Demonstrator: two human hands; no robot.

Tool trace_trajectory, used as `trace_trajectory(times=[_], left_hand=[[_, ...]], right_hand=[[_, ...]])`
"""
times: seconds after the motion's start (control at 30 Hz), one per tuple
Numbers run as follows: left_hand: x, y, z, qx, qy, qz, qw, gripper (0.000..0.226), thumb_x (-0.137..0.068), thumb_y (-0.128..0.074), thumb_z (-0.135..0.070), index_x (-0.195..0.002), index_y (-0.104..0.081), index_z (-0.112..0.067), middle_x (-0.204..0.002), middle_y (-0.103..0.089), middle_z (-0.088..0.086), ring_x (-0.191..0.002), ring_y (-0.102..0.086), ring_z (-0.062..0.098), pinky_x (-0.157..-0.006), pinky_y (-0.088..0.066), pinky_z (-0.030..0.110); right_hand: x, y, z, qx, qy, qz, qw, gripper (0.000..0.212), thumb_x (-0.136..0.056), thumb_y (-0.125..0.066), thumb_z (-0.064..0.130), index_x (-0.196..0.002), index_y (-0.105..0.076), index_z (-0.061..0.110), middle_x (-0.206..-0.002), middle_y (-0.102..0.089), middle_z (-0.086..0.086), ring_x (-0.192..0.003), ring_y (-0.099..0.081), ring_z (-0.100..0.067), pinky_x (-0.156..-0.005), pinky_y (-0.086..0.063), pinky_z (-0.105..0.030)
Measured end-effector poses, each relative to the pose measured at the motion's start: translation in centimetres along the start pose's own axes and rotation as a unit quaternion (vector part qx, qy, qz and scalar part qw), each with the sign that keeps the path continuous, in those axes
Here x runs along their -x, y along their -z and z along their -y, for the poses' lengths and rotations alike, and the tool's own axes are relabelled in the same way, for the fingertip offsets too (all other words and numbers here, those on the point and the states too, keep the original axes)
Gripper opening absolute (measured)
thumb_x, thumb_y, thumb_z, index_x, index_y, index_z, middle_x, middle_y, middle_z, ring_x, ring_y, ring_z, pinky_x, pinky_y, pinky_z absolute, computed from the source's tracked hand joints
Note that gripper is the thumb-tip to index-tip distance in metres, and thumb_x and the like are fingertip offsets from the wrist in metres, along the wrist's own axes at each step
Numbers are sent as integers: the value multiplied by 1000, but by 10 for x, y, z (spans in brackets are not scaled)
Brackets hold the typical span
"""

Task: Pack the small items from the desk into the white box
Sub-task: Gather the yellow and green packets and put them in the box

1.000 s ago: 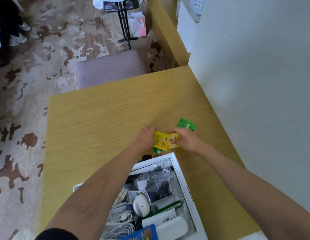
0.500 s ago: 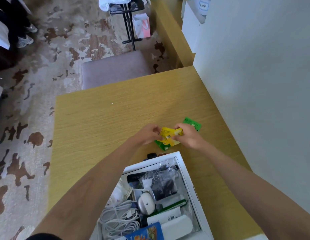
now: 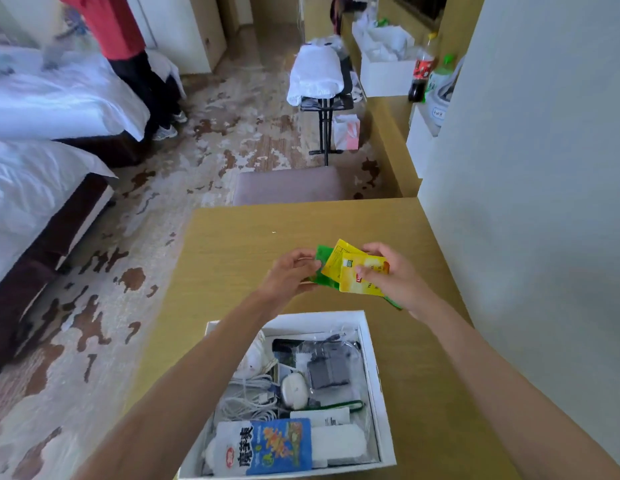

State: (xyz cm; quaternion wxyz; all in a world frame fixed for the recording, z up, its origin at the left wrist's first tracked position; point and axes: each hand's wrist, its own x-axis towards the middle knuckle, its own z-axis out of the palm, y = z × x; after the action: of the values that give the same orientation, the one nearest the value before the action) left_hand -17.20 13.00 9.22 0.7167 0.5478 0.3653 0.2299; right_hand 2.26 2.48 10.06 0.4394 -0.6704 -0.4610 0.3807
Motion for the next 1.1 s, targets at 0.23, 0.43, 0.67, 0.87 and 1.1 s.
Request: trace_trajectory(times=[0.23,0.43,0.67,0.87,1.1], left_hand=[[61,11,0,50,-31,-51,997,12,-90,-60,-15,-102,-61,-13,-88,-72,4,-80,-70,18,-70,-60,32],[96,35,26,129,-24,-116,985,14,-92,-56,-8,-105,-57,-8,-91,-66,7,-78,-66,15,-68,-59,27],[110,61,37,104,8,-49,993,16,-95,-50,-13,-109,-57,-17,-98,-68,1,-89,-67,15,-73,-59,27],[105,68,47,-184,41,35,981,16,-97,-47,-22,-107,-50,-10,-67,-62,6,-51,-61,13,-46,-51,23],[105,60,62,-206,33,167,964,8,-99,-42,-16,-102,-46,-10,-74,-56,1,-59,-59,10,-44,-50,18]], right_hand=[[18,-52,20,62,44,-2,997,44,-76,-79,38,-113,-56,31,-105,-63,9,-92,-60,-7,-74,-52,-28],[35,-101,26,11,29,-35,999,35,-79,-77,34,-104,-57,20,-90,-67,-9,-74,-65,-15,-60,-57,-31],[41,-142,21,49,-23,-64,996,50,-86,-68,39,-125,-49,14,-108,-56,-2,-100,-56,-17,-81,-49,-33],[63,-149,13,114,-67,-32,991,35,-91,-58,45,-111,-47,19,-80,-60,4,-67,-56,-7,-54,-42,-15],[104,-119,-1,147,-92,32,984,41,-92,-60,38,-127,-47,23,-101,-64,2,-85,-65,-7,-75,-56,-31]])
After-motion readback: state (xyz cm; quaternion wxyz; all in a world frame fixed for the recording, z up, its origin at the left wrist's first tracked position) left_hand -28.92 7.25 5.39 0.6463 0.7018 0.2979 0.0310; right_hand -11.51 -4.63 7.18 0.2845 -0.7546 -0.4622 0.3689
